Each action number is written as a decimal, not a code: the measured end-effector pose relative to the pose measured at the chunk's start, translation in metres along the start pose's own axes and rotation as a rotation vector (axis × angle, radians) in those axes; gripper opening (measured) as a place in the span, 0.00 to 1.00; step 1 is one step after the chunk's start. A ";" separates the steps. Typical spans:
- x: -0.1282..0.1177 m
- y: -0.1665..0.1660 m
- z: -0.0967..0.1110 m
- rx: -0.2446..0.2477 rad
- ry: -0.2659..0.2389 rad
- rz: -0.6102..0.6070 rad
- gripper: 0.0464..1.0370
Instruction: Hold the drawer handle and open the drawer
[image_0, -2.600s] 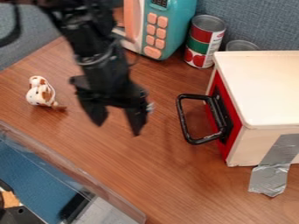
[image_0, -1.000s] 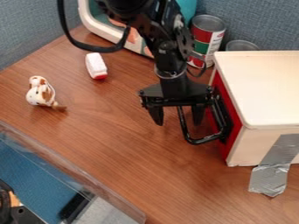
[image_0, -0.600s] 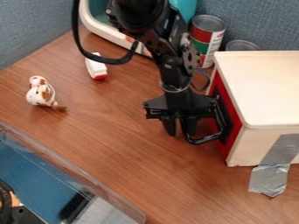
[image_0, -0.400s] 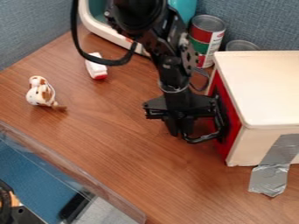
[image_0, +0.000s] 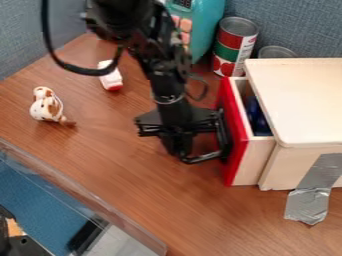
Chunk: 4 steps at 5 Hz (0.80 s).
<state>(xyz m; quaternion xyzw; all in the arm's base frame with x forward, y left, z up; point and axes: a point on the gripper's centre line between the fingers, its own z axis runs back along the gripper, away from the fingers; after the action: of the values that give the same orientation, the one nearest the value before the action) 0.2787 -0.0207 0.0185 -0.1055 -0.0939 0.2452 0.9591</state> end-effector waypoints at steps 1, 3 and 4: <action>-0.005 0.010 0.002 0.014 0.006 0.001 0.13; -0.011 0.028 0.015 0.046 -0.001 -0.008 0.13; -0.014 0.033 0.022 0.064 0.002 -0.022 0.13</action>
<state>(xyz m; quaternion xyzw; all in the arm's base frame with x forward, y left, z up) 0.2468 0.0043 0.0291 -0.0741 -0.0862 0.2375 0.9647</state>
